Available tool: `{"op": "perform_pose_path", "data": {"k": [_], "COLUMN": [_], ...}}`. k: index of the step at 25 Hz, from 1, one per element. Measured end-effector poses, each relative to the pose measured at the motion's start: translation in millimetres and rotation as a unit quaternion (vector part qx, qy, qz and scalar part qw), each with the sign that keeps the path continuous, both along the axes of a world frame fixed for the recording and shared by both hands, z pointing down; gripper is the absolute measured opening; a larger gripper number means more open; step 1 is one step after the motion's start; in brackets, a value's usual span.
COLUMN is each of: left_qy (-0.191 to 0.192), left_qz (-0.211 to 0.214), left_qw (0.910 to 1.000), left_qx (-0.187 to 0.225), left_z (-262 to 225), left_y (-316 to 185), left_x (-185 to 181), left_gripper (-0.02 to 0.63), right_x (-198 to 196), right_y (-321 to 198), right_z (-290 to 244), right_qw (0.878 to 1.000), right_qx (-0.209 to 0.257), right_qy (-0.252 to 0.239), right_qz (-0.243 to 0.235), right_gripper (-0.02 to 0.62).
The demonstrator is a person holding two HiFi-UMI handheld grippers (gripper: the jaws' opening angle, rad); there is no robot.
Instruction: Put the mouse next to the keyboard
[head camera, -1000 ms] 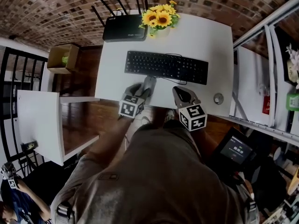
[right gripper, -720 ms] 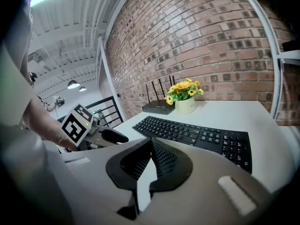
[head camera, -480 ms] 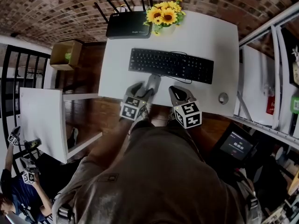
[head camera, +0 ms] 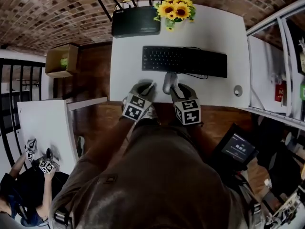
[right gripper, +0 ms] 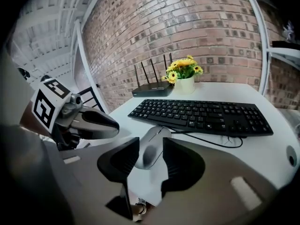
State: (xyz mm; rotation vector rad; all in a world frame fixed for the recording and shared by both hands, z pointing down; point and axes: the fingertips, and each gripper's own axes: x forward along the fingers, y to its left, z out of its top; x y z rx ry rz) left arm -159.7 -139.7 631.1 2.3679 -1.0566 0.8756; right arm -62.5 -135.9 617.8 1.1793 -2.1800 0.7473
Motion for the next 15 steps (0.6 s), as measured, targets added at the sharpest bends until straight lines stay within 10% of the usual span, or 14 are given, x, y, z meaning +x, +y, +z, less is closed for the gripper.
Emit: {"op": "perform_pose_path", "data": {"k": [6,15], "left_qy": [0.007,0.003], "left_qz": [0.027,0.048], "left_qw": [0.9996,0.9989], "left_qx": [0.001,-0.005], "left_z": [-1,-4], "left_y": [3,8], "left_x": [-15,-34], "left_gripper": [0.012,0.005], "right_x": [-19,-25], "right_y": [-4,-12], "right_z": [21,43], "right_qw": [0.998,0.991], "right_qx": [-0.021,-0.043], "right_qy": [0.034,0.082], "right_qz": [0.042,0.094], "right_gripper": [0.326,0.400]}}
